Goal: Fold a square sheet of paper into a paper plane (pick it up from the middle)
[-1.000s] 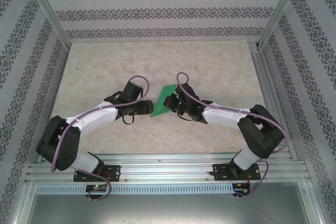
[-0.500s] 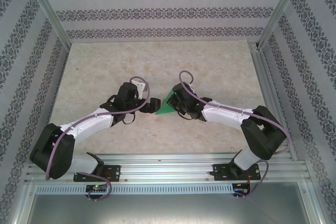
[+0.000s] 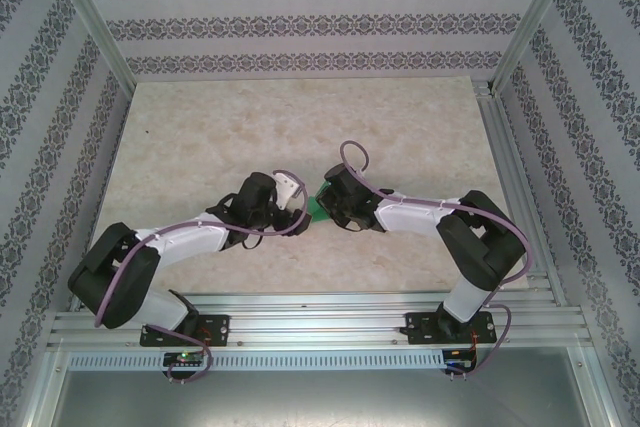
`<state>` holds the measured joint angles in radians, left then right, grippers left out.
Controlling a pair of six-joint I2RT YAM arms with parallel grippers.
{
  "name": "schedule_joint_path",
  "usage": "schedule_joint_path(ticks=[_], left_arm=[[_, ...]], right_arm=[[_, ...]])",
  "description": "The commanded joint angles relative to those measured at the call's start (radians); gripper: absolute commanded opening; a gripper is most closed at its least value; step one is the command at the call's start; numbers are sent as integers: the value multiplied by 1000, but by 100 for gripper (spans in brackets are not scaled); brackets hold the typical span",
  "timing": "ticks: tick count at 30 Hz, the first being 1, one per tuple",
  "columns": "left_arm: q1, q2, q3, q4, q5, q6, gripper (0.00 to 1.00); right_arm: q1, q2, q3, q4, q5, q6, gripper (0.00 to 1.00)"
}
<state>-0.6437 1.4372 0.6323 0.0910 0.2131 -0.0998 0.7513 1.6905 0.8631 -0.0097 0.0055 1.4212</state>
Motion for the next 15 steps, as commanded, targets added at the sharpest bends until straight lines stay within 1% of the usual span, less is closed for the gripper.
schedule_joint_path(ticks=[1,4,7,9,15], left_arm=[[-7,35,-17,145,55,82,69],[-8,86,-23,191,72,100,66],[-18,118,-19,225,64,111,65],[-24,138,-22,262,62,122,65],[-58,211,-26,355,57,180,65]], right_arm=[[-8,11,-27,48,-32,52,15],[-16,13,-44,68,-49,76,13],[-22,11,-56,80,-55,90,7],[-24,9,-59,83,-60,90,5],[-31,8,-65,76,-67,101,3]])
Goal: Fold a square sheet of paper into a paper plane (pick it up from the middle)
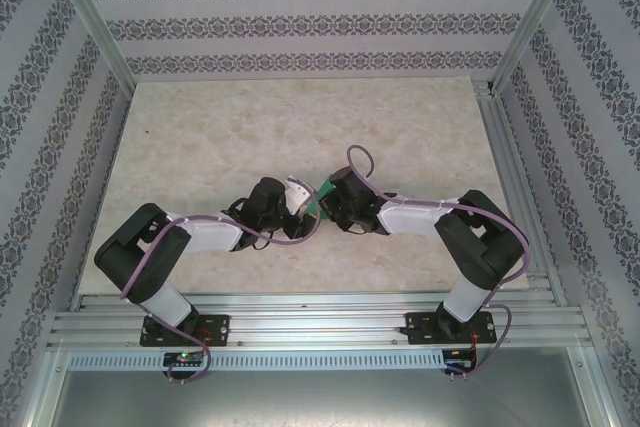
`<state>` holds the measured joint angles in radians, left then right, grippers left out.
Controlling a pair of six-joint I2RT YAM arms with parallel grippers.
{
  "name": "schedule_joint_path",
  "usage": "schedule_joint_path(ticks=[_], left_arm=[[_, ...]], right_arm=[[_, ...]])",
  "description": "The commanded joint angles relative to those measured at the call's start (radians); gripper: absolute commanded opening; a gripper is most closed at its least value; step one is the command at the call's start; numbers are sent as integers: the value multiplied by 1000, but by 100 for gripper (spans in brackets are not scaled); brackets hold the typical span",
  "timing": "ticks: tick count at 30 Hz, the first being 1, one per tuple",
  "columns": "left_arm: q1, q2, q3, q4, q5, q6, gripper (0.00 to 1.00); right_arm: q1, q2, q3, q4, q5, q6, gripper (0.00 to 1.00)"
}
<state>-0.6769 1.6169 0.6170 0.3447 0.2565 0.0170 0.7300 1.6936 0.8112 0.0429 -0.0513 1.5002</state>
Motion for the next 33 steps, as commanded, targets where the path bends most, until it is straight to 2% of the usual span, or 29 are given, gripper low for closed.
schedule_joint_path(ticks=[1,6,10,14,16,19,24,26,29,33], left_arm=[[-34,43,-5,102,4,72,65],[-62,79,-3,135,-88,95,61],[-65,86,-28,197,-159,87,50],[-66,89,-35,208,-158,81,40],[-66,92,-36,206,-151,75,35],[-65,98,-37,201,-133,69,29],[-64,109,-32,188,-100,40,18],[-64,112,-27,181,-91,15,16],[-64,112,-3,138,-73,-38,15],[-59,110,19,90,-30,-143,12]], right_arm=[[-11,5,-17,28,-14,27,3],[-18,4,-26,61,-37,44,2],[-22,1,-37,82,-54,59,2],[-23,4,-48,110,-72,78,5],[-25,3,-46,116,-79,80,9],[-33,-18,-46,90,-67,59,20],[-72,-112,-83,48,-18,-25,38],[-93,-154,-109,61,-14,-78,44],[-115,-193,-147,92,-28,-167,48],[-135,-215,-187,122,-58,-267,48]])
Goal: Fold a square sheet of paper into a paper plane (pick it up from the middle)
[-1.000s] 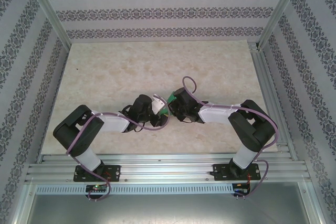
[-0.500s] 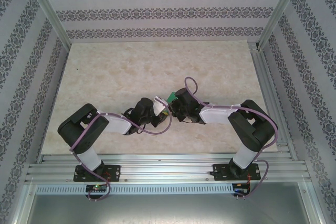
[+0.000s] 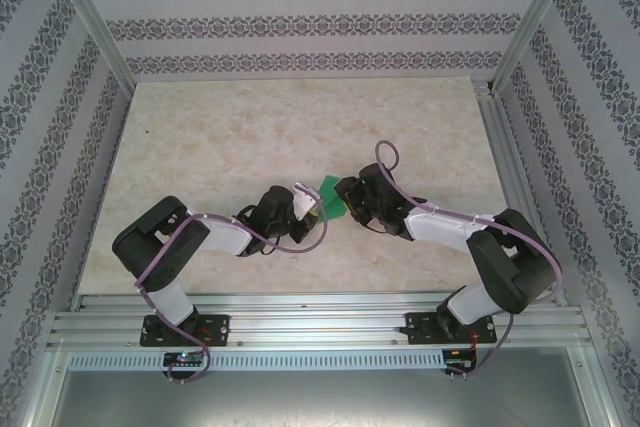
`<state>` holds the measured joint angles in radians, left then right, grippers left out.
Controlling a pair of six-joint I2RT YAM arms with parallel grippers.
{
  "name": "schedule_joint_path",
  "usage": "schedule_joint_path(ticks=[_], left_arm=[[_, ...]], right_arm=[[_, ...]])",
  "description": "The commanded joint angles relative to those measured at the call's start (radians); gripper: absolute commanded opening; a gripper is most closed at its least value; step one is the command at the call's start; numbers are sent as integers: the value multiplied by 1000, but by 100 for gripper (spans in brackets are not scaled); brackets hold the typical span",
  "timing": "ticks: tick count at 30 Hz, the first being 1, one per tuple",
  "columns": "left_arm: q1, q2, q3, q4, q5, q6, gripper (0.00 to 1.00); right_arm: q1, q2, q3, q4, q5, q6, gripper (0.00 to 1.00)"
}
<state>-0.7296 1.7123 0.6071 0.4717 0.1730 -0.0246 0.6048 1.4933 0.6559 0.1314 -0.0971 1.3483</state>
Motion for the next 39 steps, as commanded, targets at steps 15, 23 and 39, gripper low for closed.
schedule_joint_path(ticks=[15,23,39], left_arm=[[68,-11,12,-68,180,-399,7],[88,3,-6,-51,198,-474,6],[119,32,-9,-40,236,-564,7]], right_arm=[[-12,82,-7,132,-156,-298,38],[-1,85,-9,137,-147,-329,42],[23,180,76,63,-149,-363,33]])
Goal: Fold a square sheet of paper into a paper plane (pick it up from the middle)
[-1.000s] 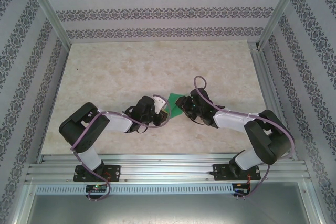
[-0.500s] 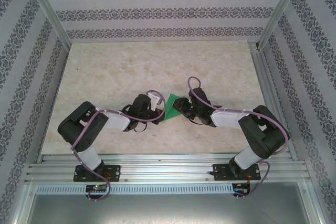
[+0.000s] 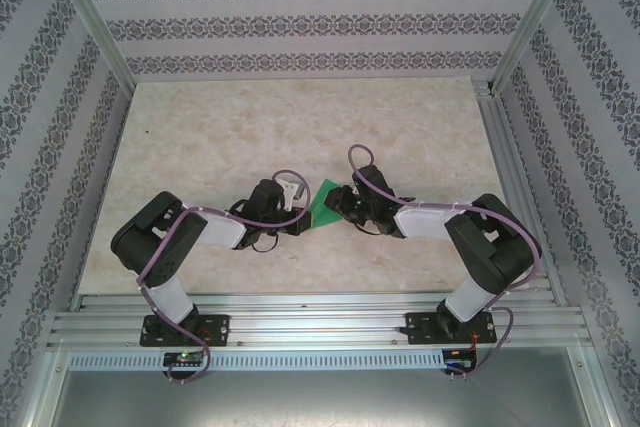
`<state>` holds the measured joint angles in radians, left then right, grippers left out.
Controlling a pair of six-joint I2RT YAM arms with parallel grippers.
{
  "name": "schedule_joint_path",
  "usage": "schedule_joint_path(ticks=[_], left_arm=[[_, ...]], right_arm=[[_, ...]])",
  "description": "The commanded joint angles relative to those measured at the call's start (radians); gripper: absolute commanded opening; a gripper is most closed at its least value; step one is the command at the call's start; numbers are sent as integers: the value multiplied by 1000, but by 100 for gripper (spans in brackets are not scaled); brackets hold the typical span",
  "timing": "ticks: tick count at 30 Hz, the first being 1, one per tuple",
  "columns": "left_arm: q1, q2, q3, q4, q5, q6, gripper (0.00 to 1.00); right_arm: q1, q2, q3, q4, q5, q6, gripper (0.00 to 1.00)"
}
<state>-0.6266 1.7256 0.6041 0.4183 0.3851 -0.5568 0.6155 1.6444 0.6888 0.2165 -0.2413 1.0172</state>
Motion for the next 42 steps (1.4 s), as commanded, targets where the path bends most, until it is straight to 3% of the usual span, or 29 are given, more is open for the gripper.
schedule_joint_path(ticks=[1,12,25,33,42], left_arm=[[17,19,-3,9,26,-34,6],[34,5,4,2,60,-78,7],[37,24,43,-68,90,-74,17],[51,-15,50,-102,101,-72,22],[65,-87,49,-161,74,-53,36]], right_arm=[[12,34,49,-28,-5,-31,33],[16,88,76,-74,3,-17,35],[17,109,83,-117,44,4,48],[19,135,113,-226,91,9,48],[22,171,127,-324,158,72,44]])
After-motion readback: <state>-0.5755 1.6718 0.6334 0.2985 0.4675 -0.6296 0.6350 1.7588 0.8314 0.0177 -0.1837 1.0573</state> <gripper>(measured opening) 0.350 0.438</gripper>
